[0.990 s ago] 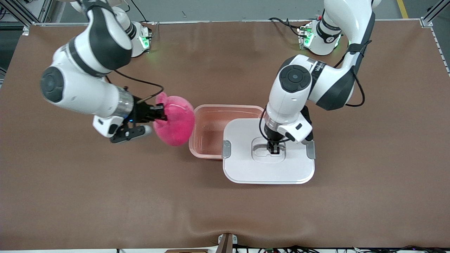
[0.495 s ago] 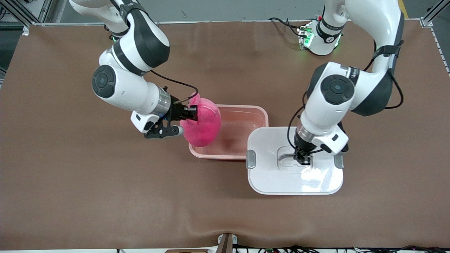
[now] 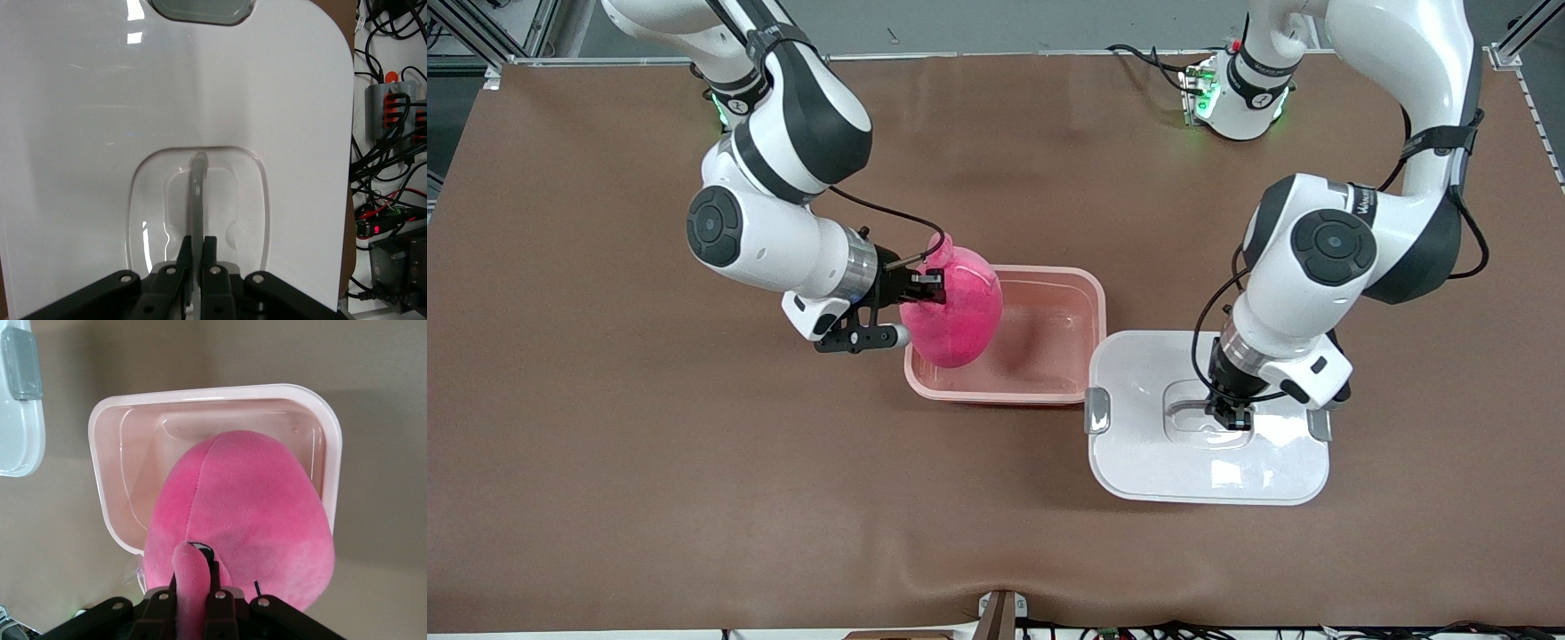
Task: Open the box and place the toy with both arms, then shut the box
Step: 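Move the pink toy over the open pink box with the right gripper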
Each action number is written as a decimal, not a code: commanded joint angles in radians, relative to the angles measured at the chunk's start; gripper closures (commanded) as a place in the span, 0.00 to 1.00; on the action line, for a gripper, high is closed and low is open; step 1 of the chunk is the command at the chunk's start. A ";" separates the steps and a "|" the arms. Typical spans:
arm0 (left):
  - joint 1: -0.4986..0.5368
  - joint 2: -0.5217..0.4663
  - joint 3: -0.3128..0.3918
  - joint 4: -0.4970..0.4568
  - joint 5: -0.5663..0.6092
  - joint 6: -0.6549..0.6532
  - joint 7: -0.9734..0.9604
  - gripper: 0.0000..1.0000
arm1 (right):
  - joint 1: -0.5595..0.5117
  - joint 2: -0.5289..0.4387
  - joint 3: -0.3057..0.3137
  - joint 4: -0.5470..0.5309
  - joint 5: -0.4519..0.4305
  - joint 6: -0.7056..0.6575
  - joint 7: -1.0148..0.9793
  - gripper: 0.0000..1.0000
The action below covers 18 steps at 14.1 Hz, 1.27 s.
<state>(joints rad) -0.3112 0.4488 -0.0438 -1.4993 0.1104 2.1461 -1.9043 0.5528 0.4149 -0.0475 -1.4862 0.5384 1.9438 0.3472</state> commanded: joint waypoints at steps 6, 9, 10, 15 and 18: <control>0.014 -0.058 -0.013 -0.078 0.006 0.041 0.016 1.00 | 0.019 0.061 -0.011 0.029 0.029 0.055 0.021 1.00; 0.014 -0.058 -0.011 -0.078 0.006 0.041 0.016 1.00 | 0.018 0.093 -0.011 0.029 0.048 0.064 0.021 1.00; 0.015 -0.058 -0.013 -0.078 0.006 0.041 0.016 1.00 | 0.018 0.104 -0.011 0.029 0.048 0.067 0.021 1.00; 0.017 -0.064 -0.011 -0.087 0.006 0.041 0.039 1.00 | 0.012 0.179 -0.012 0.032 0.046 0.148 0.009 1.00; 0.027 -0.070 -0.013 -0.093 0.006 0.041 0.047 1.00 | 0.009 0.223 -0.012 0.060 0.045 0.190 0.007 1.00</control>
<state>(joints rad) -0.2996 0.4219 -0.0465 -1.5481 0.1104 2.1732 -1.8794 0.5623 0.6021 -0.0557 -1.4789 0.5652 2.1358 0.3493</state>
